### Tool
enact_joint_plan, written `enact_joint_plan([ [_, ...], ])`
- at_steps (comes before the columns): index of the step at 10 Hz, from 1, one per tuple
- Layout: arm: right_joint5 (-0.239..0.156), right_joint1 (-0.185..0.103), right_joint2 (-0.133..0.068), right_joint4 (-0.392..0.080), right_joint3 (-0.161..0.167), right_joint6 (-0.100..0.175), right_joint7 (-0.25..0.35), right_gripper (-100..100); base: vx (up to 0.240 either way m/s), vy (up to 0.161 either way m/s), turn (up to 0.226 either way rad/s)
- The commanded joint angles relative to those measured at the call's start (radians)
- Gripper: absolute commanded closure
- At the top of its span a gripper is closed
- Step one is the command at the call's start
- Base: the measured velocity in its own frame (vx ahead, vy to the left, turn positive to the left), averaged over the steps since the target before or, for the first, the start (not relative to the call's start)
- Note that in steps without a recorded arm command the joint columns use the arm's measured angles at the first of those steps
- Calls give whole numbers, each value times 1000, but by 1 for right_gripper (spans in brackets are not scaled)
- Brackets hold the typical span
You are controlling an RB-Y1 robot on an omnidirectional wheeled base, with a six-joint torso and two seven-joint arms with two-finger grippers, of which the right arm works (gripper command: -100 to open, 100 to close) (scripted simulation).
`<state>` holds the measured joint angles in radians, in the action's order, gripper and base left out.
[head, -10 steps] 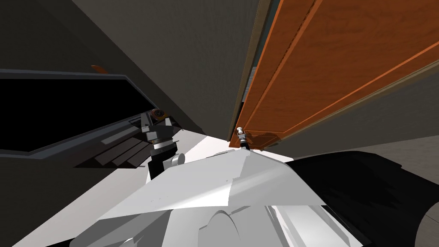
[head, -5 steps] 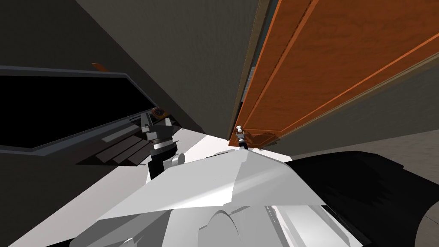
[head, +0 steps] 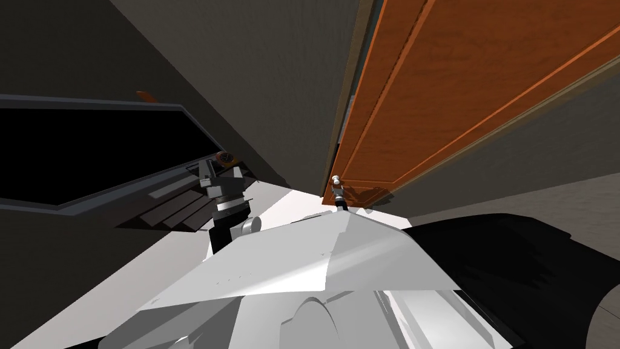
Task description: Pull the door open
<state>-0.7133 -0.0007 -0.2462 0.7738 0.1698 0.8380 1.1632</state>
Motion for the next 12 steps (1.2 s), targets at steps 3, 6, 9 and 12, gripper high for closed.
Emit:
enact_joint_plan([
  [3,-36,1,14,25,17,-3,79,-100,-77,-7,-5],
  [6,-67,6,-2,17,12,7,95,-100,-11,-8,72],
  [9,-123,18,-39,0,-4,27,105,-100,151,-58,258],
  [12,-130,16,-41,-7,-6,30,105,100,75,-48,68],
])
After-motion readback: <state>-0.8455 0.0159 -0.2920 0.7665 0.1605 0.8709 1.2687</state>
